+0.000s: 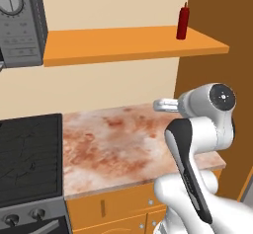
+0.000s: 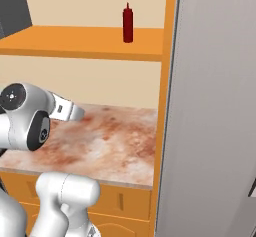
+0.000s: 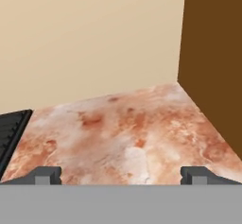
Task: Move the mayonnaise and ketchup from the cabinet to the dining counter.
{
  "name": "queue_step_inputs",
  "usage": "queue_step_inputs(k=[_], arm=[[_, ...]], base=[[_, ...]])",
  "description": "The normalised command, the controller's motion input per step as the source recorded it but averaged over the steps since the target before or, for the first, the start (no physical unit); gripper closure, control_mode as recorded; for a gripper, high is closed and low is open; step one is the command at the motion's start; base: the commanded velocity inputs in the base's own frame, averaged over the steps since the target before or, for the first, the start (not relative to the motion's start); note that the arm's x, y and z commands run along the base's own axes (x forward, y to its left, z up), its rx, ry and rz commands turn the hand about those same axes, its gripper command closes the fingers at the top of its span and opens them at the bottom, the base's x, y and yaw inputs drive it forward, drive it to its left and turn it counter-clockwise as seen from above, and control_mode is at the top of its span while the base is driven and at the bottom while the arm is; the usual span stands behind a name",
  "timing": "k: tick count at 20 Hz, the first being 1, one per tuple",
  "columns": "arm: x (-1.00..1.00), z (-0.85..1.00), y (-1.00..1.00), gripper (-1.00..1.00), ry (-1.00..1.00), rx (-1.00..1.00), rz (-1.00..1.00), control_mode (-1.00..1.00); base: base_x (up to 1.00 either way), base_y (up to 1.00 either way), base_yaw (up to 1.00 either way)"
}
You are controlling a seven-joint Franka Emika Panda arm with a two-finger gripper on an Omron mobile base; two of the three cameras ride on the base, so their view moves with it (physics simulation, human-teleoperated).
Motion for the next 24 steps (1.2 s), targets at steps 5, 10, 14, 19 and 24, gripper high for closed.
queue_step_inputs(k=[5,10,14,19,24], arm=[[-0.30,0.03,-0.07,-1.00,-0.03,0.00,-0.12,-1.00],[-0.20,0.15,-0.35,-1.00,0.00,0.00,-0.19,-1.00],[-0.04,0.28,-0.17,-1.00,0.00,0.00,-0.13,-1.00],[0.00,0.42,-0.02,-1.00,0.00,0.00,-0.01,-1.00],[0.00,0.52,-0.02,-1.00,0.00,0.00,0.00,-1.00]], base=[[0.00,0.00,0.00],[0.00,0.00,0.00],[0.00,0.00,0.00],[0.00,0.00,0.00],[0.00,0.00,0.00]])
